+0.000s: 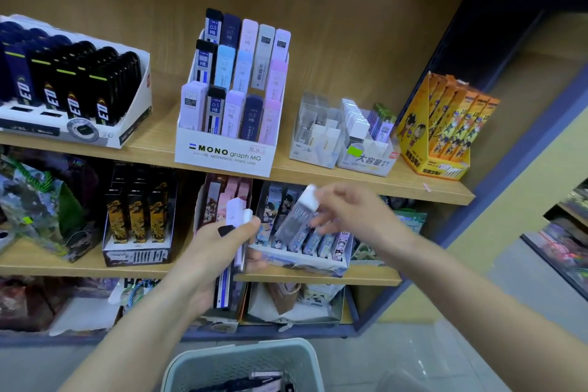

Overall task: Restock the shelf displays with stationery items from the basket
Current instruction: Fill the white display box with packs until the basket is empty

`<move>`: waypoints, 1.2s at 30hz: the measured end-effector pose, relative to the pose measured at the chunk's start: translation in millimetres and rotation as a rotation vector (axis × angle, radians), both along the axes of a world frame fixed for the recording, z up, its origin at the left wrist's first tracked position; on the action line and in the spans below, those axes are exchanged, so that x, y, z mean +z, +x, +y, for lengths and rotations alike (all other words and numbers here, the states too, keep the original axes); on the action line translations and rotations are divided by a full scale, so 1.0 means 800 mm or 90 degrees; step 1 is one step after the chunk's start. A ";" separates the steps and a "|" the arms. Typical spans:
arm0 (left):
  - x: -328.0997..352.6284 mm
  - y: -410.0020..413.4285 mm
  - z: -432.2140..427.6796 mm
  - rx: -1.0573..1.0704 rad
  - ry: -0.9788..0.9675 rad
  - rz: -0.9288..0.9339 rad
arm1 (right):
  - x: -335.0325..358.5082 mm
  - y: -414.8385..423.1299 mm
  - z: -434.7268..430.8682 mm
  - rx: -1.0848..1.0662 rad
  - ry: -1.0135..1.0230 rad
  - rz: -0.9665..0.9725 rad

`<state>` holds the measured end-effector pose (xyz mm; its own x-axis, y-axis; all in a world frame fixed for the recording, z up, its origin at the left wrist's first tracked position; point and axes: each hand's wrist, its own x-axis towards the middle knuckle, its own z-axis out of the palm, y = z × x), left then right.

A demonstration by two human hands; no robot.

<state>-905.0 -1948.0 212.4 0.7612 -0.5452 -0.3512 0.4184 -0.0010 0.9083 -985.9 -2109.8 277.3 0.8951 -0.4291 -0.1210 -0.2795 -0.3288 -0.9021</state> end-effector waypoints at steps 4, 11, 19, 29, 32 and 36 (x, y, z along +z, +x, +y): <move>-0.001 0.002 -0.002 -0.011 0.022 -0.064 | 0.049 -0.007 -0.045 -0.128 -0.176 -0.188; -0.004 -0.004 -0.021 -0.011 -0.023 -0.081 | 0.101 0.036 -0.130 -0.275 -0.454 -0.327; -0.007 -0.009 -0.036 -0.006 -0.059 -0.051 | 0.097 0.098 -0.185 -0.185 -0.620 -0.143; -0.013 -0.001 -0.043 0.009 -0.060 -0.041 | 0.090 0.131 -0.202 -0.113 -0.659 -0.001; -0.012 -0.001 -0.044 0.013 -0.059 -0.042 | 0.090 0.134 -0.203 -0.140 -0.681 -0.019; -0.009 -0.004 -0.043 0.006 -0.053 -0.041 | 0.079 0.122 -0.190 -0.193 -0.728 -0.107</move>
<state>-908.0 -1982.7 205.5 0.7855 -0.5635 -0.2558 0.3594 0.0790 0.9298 -888.7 -2261.5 340.9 0.7067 -0.4089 0.5774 -0.3915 -0.9058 -0.1622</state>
